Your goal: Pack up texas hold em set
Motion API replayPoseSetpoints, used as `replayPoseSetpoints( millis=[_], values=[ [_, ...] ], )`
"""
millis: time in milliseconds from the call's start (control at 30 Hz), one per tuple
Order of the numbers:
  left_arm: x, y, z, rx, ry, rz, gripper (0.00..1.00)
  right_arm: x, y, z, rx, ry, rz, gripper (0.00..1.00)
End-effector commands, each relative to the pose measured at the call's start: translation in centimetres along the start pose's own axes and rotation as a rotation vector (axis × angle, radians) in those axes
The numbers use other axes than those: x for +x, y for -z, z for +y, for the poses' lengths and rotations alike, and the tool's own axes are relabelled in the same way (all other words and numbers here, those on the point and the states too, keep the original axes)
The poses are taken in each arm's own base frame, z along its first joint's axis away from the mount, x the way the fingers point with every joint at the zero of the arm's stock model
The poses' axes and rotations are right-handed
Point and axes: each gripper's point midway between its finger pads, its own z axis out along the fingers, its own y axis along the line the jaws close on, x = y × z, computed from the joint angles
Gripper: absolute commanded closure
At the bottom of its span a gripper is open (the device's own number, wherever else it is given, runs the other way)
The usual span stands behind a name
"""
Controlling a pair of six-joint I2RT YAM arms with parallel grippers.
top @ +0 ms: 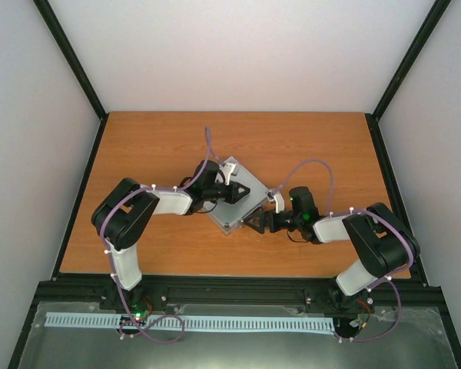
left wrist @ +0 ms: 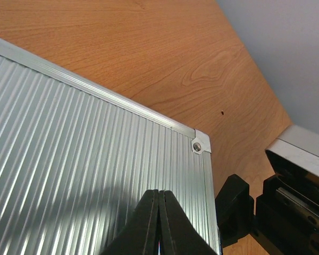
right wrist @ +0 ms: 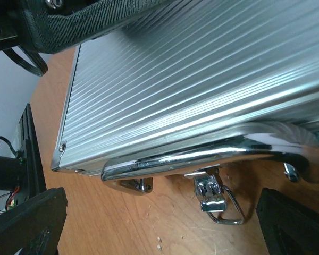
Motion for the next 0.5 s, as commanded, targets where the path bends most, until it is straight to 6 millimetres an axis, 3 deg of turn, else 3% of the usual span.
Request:
replayPoseSetpoints(
  millis=[0,267,467],
  values=[
    [18.4,1.5,7.7,-0.275,0.286,0.521,0.99,-1.1,-0.3,0.4,-0.035,0.075,-0.033,0.00],
    [18.2,1.4,7.7,-0.275,0.283,0.517,0.99,-1.3,-0.7,0.6,-0.058,0.046,-0.015,0.00],
    [18.4,1.3,7.8,-0.274,0.284,0.518,0.99,-1.4,-0.2,2.1,-0.094,0.040,-0.007,0.00]
  ],
)
